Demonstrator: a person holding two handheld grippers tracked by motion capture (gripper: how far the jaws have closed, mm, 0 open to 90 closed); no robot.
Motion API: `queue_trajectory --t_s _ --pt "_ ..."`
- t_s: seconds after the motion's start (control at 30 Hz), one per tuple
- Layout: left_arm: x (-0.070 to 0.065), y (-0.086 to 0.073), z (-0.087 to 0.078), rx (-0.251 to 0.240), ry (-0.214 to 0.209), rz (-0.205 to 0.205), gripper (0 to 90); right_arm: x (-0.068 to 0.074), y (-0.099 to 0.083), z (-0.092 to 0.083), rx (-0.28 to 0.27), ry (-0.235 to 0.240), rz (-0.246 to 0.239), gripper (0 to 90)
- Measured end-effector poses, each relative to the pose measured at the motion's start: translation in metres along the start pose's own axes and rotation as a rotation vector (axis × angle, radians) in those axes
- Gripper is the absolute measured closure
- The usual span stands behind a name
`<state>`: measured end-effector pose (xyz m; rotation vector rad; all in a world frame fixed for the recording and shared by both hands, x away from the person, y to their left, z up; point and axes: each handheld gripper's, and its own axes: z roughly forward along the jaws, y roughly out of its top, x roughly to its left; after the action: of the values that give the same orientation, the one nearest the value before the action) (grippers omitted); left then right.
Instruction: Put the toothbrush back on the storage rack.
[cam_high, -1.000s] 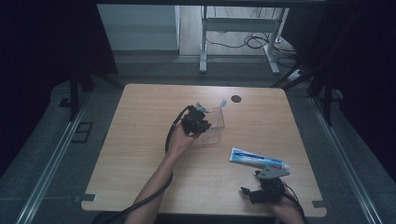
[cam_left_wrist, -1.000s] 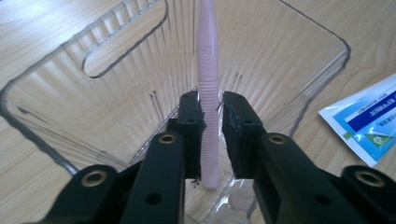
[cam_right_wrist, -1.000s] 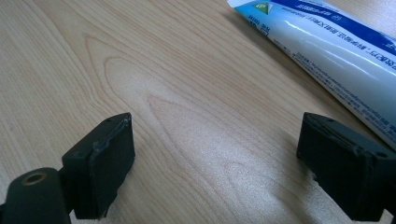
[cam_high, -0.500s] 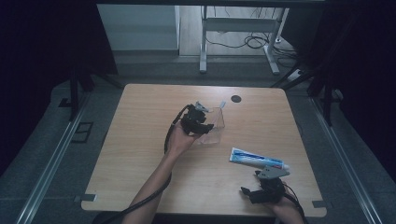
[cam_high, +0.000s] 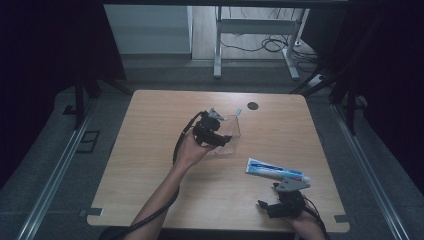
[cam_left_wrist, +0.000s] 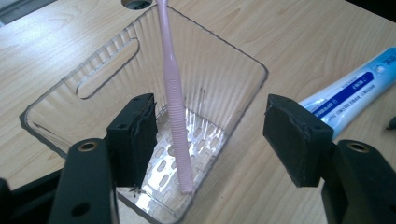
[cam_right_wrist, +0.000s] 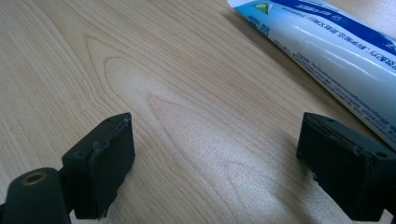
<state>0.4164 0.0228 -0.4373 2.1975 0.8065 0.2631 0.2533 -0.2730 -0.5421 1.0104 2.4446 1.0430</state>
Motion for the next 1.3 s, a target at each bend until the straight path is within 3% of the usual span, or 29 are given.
queue_trajectory --t_s 0.5,1.3 --pt "-0.005 -0.014 -0.02 -0.018 -0.017 -0.034 22.0 0.0 0.0 0.0 0.0 0.0 0.001 10.9" --pt "-0.008 -0.048 -0.029 -0.041 -0.018 -0.061 20.5 0.0 0.0 0.0 -0.001 0.0 0.0 10.9"
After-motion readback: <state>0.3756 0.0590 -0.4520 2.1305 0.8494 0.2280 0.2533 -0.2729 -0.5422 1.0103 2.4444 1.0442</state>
